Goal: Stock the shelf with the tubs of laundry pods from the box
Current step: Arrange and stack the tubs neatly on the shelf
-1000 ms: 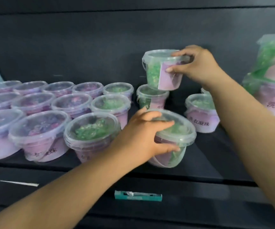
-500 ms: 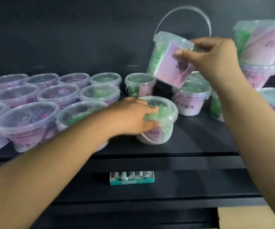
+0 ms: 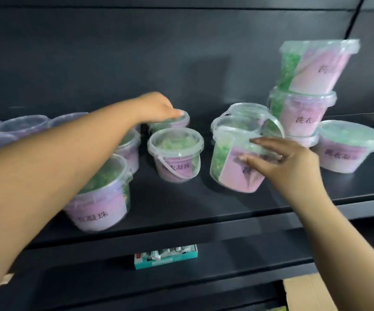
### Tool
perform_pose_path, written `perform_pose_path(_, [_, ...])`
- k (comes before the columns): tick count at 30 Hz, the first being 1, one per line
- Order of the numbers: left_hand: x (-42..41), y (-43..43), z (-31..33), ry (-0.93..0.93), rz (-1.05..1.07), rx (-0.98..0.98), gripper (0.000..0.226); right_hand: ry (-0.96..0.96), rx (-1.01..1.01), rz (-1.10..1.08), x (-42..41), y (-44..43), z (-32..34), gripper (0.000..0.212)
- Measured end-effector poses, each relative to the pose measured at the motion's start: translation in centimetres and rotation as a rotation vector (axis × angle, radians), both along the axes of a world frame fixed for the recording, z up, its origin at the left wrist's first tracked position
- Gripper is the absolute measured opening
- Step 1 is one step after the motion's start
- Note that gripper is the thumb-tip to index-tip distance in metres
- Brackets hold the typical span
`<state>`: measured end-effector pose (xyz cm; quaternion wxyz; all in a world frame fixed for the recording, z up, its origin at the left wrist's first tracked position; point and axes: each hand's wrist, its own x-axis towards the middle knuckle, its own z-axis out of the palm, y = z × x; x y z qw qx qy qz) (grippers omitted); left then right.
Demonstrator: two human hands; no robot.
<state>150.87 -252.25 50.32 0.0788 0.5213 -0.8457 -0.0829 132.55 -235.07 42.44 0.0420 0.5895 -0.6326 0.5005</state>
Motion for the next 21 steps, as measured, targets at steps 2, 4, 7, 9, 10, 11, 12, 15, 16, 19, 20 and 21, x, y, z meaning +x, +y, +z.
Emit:
perform_pose_path(2, [-1.0,-1.9,0.0,-0.037,0.047,-0.038,0.050,0.085,-0.013,-0.064,-0.2,-0.3,-1.0,0.050])
perform_pose_path(4, [-2.1,-3.7,-0.4,-0.083,0.088,-0.049,0.056,0.159,-0.031,-0.089,-0.2,-0.6,-1.9,0.053])
perform_pose_path(7, [-3.7,-5.6,-1.7,-0.121,0.150,-0.030,0.074,0.166,0.025,-0.071,-0.6,-1.1,-2.4,0.045])
perform_pose_path(9, [-4.5,-6.3,-2.6,-0.133,0.181,-0.028,0.080,0.177,0.083,0.014,-0.9,-1.4,-2.3,0.051])
perform_pose_path(10, [-4.7,-6.4,-3.0,-0.157,0.187,-0.034,0.077,0.155,0.118,0.074,-1.1,-1.5,-2.2,0.055])
perform_pose_path(11, [-4.8,-6.6,-3.4,-0.191,0.181,-0.045,0.069,0.125,0.152,0.128,-1.4,-1.6,-2.1,0.058])
perform_pose_path(12, [-4.8,-6.8,-3.7,-0.225,0.173,-0.056,0.058,0.097,0.174,0.163,-1.6,-1.7,-1.9,0.057])
perform_pose_path(15, [-4.8,-7.0,-3.9,-0.271,0.156,-0.053,0.054,0.057,0.157,0.177,-2.1,-1.7,-1.5,0.046])
perform_pose_path(16, [-4.5,-7.2,-3.7,-0.281,0.148,-0.037,0.057,0.059,0.140,0.178,-2.1,-1.9,-1.4,0.044])
perform_pose_path(19, [-3.2,-8.0,-3.0,-0.289,0.096,0.066,0.061,0.043,0.137,0.190,-2.0,-2.1,-1.4,0.044])
perform_pose_path(20, [-2.7,-8.1,-2.6,-0.297,0.067,0.104,0.060,0.045,0.131,0.196,-2.0,-2.2,-1.5,0.043])
perform_pose_path(21, [-2.3,-8.1,-2.3,-0.297,0.039,0.142,0.058,0.054,0.131,0.203,-2.0,-2.2,-1.5,0.043])
